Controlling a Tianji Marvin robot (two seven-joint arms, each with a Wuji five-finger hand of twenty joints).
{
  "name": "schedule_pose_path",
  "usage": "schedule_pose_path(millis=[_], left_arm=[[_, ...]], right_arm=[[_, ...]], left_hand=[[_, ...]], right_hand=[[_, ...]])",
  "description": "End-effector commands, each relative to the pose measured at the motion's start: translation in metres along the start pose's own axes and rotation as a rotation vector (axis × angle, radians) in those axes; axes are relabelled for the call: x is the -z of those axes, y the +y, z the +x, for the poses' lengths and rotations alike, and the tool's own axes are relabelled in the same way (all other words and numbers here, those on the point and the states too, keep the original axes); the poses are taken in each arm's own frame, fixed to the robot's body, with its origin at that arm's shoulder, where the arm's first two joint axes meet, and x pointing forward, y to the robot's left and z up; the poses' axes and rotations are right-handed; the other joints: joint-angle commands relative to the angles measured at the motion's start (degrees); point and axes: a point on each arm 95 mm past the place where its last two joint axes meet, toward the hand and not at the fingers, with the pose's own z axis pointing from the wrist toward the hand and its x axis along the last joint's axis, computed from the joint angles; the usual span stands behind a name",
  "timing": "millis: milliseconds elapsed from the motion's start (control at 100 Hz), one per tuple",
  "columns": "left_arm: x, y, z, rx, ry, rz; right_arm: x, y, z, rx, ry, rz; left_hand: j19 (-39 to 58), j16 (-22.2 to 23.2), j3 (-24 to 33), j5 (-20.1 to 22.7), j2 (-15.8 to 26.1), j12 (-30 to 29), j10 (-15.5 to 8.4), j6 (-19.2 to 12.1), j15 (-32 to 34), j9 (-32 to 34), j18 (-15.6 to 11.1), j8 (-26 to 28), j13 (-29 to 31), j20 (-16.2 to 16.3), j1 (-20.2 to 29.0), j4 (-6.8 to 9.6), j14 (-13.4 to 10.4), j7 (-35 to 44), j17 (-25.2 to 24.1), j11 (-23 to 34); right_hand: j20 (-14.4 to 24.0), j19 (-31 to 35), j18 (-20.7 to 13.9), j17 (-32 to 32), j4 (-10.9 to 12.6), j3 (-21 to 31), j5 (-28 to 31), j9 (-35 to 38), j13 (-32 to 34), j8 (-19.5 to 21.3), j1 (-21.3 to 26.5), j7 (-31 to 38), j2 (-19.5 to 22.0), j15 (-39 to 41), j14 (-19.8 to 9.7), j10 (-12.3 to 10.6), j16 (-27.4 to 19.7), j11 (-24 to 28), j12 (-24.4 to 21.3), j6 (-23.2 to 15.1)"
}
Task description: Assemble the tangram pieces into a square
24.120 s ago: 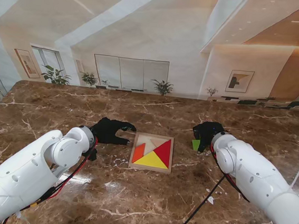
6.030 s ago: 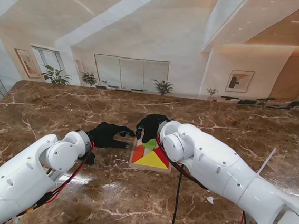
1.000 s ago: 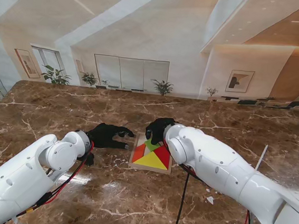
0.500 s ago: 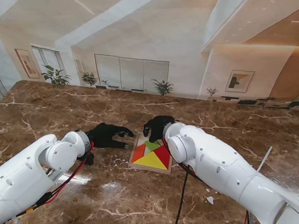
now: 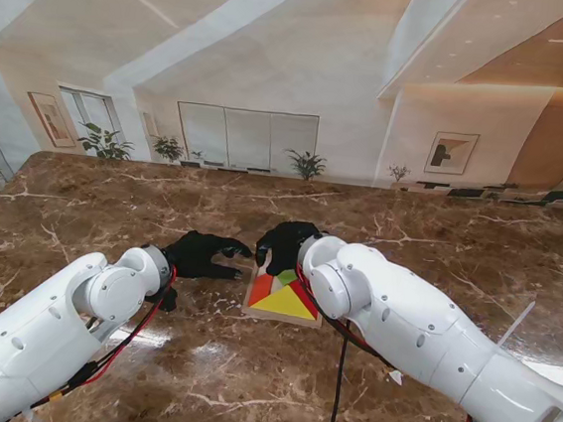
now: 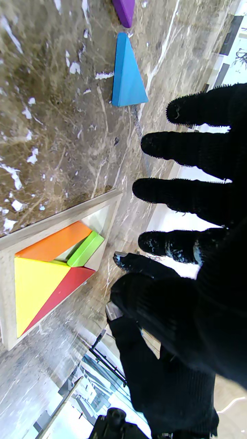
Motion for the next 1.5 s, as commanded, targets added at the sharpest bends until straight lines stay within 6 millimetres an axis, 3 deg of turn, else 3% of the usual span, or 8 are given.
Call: schedule_pose_path(millis=[0,1010,1490], left_arm=[[0.0,0.002,-0.001,-0.002,-0.001,-0.005],[0.001,0.0,-0.003,0.0,-0.011,0.007],[0.001,0.0,-0.003,0.0,-0.012,-0.001]], right_arm=[[0.0,-0.01,0.001,-0.004,-0.005,0.038],[-0.011,-0.033,-0.009,0.042,-0.048,0.133],[-0.009,-0.033,-0.012,0.058,-0.066,0.139]], left_hand=[[1.3,0.9,-1.3,1.1,1.5,0.6,1.0,-0.1,0.6,1.0,-0.9,-1.1,-0.1,-1.1,1.4,1.22,-0.1,-0.4,-0.9,0.6],[1.3,0.9,-1.3,1.2,1.6,0.6,1.0,-0.1,0.6,1.1,-0.9,-1.1,-0.1,-1.1,1.4,1.22,-0.2,-0.4,-0.9,0.7],[1.3,0.9,-1.3,1.2,1.5,0.6,1.1,-0.1,0.6,1.1,-0.9,-1.1,-0.1,-1.1,1.5,1.23,-0.1,-0.4,-0.9,0.7]], right_hand=[[0.6,3.2,0.9,0.4,-0.7,1.6,1.1,1.1,2.5,0.0,-0.2,-0.1,-0.8,2.3,0.0,0.1,0.2,-0.1,0.1,-1.2],[0.7,2.7,-0.1,-0.9,1.2,0.4,-7.9,-1.0,0.8,-0.5,-1.5,-2.3,2.1,1.9,-0.7,-0.2,0.5,-1.1,-0.2,-0.7],[0.7,2.8,-0.4,-1.0,1.4,0.4,-7.2,-1.0,0.7,-0.2,-1.6,-1.4,2.1,2.1,-0.7,-0.2,0.6,-0.9,-0.3,-0.2]])
